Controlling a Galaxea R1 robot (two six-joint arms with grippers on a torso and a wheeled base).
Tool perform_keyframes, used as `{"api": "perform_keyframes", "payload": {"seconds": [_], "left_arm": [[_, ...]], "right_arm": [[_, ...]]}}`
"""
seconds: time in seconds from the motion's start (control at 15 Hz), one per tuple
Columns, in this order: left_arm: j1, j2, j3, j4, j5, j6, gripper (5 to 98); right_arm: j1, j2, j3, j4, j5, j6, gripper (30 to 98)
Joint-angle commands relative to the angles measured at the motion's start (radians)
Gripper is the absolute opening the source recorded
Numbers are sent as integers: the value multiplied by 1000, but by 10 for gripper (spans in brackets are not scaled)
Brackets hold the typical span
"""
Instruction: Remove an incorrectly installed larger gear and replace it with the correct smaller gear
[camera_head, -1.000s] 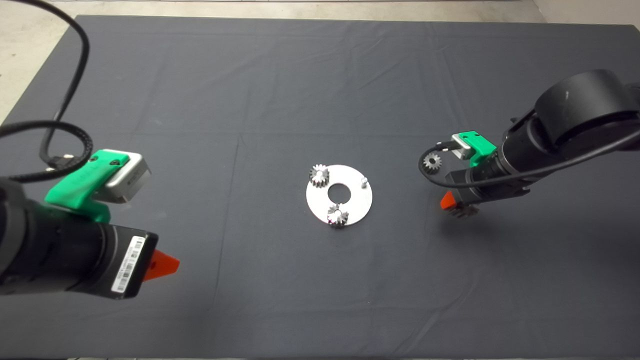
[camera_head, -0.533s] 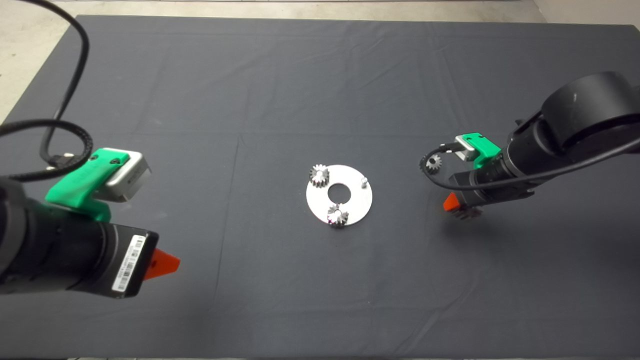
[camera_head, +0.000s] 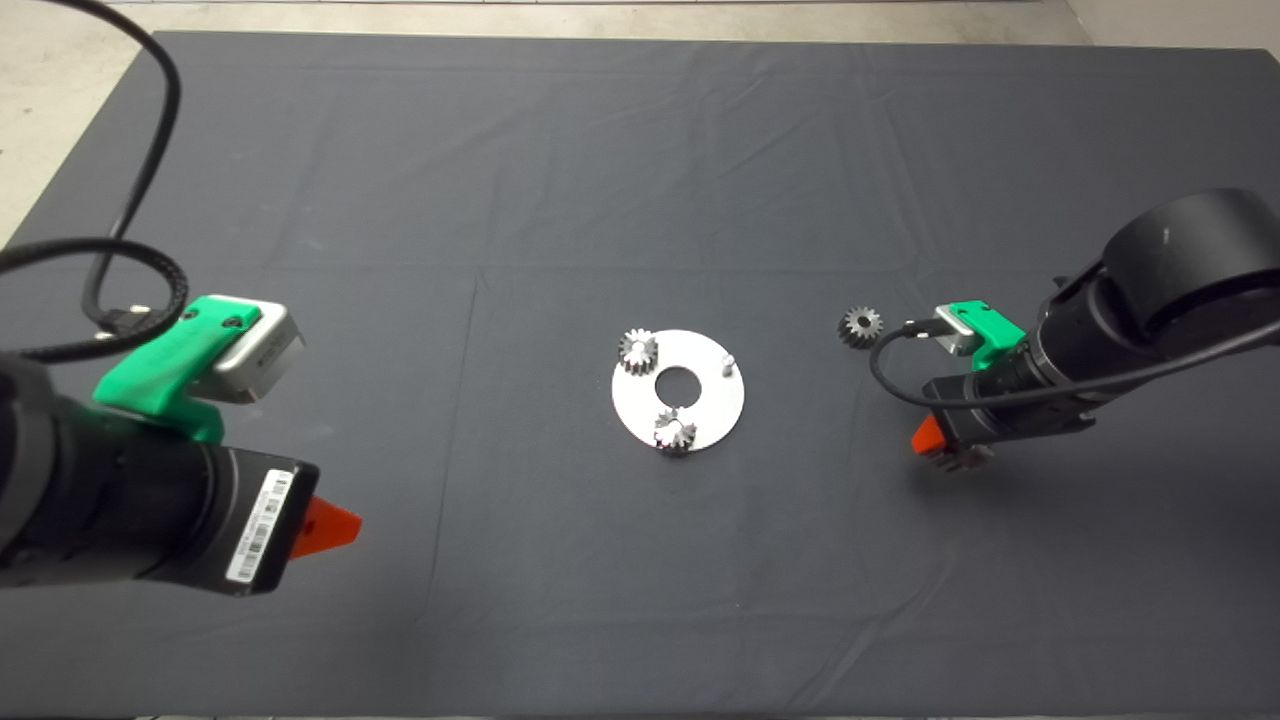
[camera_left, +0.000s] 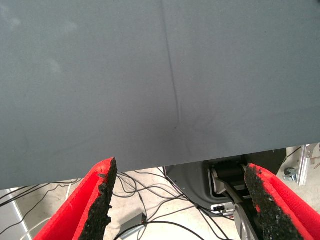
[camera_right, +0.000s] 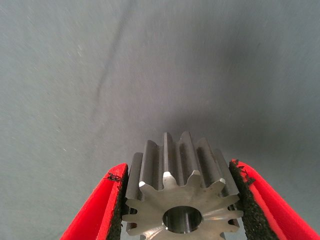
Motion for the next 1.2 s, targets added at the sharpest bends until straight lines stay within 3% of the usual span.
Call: {"api": "perform_keyframes", "payload": {"seconds": [0.0, 0.2, 0.73, 1.13], "left_arm": [[-7, 0, 11, 12, 2, -7, 642], [-7, 0, 11, 12, 2, -7, 642], [-4, 0, 12, 10, 2, -14, 642], [-4, 2, 11, 13, 2, -14, 642]], "right_arm": [[-29, -27, 8, -35, -83, -22, 488], [-96, -38, -35, -90, -83, -62, 489], [-97, -31, -59, -114, -83, -85, 512], [-71, -25, -7, -105, -82, -82, 610]]}}
